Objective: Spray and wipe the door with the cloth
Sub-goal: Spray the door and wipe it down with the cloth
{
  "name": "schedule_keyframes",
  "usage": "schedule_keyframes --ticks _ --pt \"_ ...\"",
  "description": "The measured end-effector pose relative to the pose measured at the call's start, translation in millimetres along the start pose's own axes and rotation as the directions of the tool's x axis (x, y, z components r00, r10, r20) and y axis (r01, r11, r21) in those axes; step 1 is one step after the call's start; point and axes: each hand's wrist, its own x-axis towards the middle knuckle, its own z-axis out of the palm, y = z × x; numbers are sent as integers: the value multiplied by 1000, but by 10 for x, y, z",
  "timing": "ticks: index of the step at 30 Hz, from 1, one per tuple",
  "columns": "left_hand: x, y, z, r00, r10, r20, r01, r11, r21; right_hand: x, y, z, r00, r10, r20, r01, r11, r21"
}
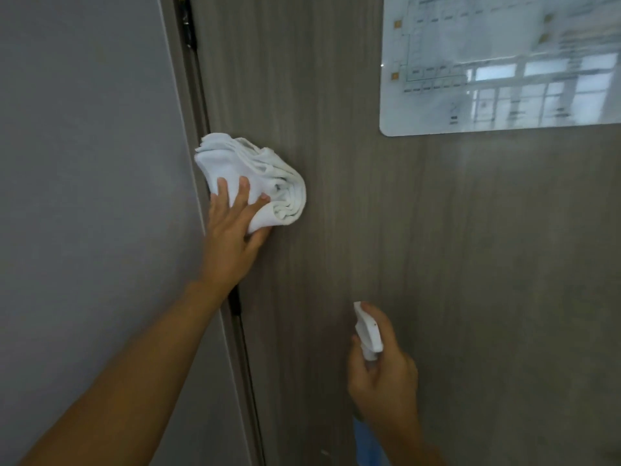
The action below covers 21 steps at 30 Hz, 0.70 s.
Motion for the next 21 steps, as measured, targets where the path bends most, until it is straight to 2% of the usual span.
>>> schedule_keyframes --ticks 3,6,13,21 --pt "-33 103 111 997 -49 -64 47 999 -22 8 87 -402 999 44 -21 -44 999 -28" --pt "-57 174 203 988 -128 -87 127 992 -17 28 140 -708 997 -3 -82 -4 997 -82" --pt "-97 299 236 982 -139 -129 137 990 -25 97 250 -1428 960 -3 -279 -51 981 -188" --pt "-70 634 390 955 -214 -203 210 977 -42 222 151 -2008 921 36 -387 -143 957 -251"
